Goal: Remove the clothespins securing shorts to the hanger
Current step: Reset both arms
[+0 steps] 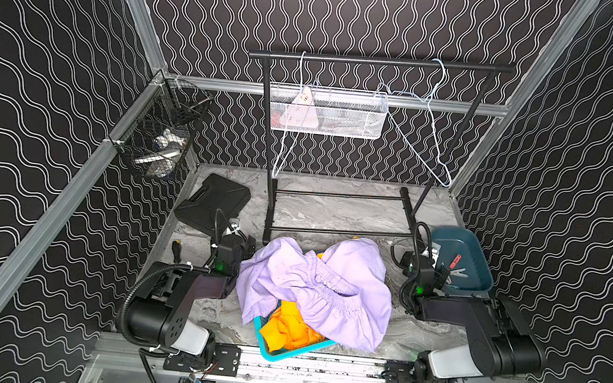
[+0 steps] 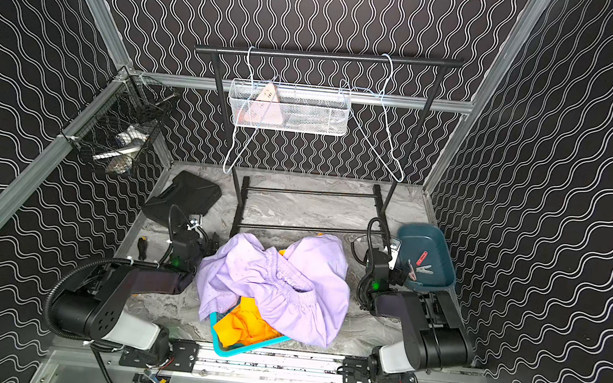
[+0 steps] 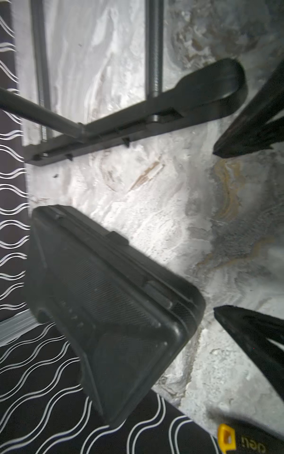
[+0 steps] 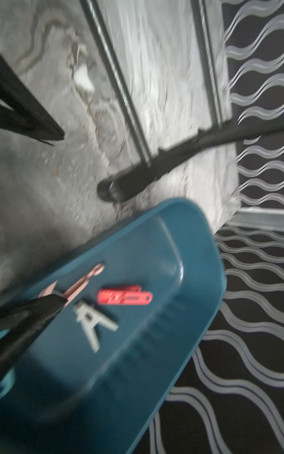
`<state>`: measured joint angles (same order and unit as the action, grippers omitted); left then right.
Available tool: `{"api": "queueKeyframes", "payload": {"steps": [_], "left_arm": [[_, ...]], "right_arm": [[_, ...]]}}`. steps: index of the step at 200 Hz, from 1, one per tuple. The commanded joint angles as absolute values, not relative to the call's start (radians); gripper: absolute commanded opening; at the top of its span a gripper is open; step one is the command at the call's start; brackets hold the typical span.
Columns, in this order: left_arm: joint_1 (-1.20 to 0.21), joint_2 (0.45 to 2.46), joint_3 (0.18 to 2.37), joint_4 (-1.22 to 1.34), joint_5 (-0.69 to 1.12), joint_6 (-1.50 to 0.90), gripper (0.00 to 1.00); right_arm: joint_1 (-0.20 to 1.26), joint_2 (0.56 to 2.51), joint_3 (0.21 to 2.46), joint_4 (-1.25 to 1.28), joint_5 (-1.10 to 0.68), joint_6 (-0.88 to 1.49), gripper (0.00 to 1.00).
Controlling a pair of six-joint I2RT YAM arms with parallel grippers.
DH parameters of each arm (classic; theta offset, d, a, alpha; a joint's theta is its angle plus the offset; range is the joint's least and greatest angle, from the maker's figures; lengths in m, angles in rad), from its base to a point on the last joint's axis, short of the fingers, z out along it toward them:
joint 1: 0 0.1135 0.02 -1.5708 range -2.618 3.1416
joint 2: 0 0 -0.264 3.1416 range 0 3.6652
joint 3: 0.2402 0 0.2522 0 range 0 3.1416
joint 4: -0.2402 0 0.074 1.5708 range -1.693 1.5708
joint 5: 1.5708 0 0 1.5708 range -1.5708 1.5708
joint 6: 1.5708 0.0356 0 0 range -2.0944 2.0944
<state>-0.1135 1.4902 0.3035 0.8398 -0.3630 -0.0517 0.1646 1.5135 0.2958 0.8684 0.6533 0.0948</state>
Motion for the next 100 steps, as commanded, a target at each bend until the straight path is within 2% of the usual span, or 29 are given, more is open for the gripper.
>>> {"api": "queueKeyframes", "payload": {"steps": [1,20,38,48,60,75,90,100], "left_arm": [[-0.106,1.538,0.254,1.152,-0.361,-0.026,0.99],[-0.107,1.605,0.237,1.236,-0.342,-0.014,0.98],[-0.113,1.679,0.242,1.32,-0.357,0.001,0.99],[-0.115,1.65,0.265,1.212,-0.35,-0.008,0.99],[-0.117,1.658,0.29,1.191,-0.352,-0.002,0.99],[-0.118,1.656,0.309,1.14,-0.348,-0.003,0.99],[-0.118,1.669,0.35,1.081,-0.367,0.001,0.99],[-0.117,1.658,0.357,1.056,-0.352,-0.013,0.99]], "right_arm": [[0.166,1.588,0.287,1.178,0.551,0.001,1.0],[0.155,1.658,0.272,1.297,0.52,-0.013,1.0],[0.115,1.599,0.295,1.127,0.418,0.051,1.0],[0.059,1.618,0.319,1.052,0.335,0.1,1.0],[0.035,1.706,0.361,1.143,0.32,0.058,1.0],[0.015,1.629,0.417,0.871,0.295,0.133,1.0],[0.016,1.692,0.369,1.096,0.305,0.082,1.0],[0.039,1.653,0.376,1.011,0.331,0.086,1.0]]}}
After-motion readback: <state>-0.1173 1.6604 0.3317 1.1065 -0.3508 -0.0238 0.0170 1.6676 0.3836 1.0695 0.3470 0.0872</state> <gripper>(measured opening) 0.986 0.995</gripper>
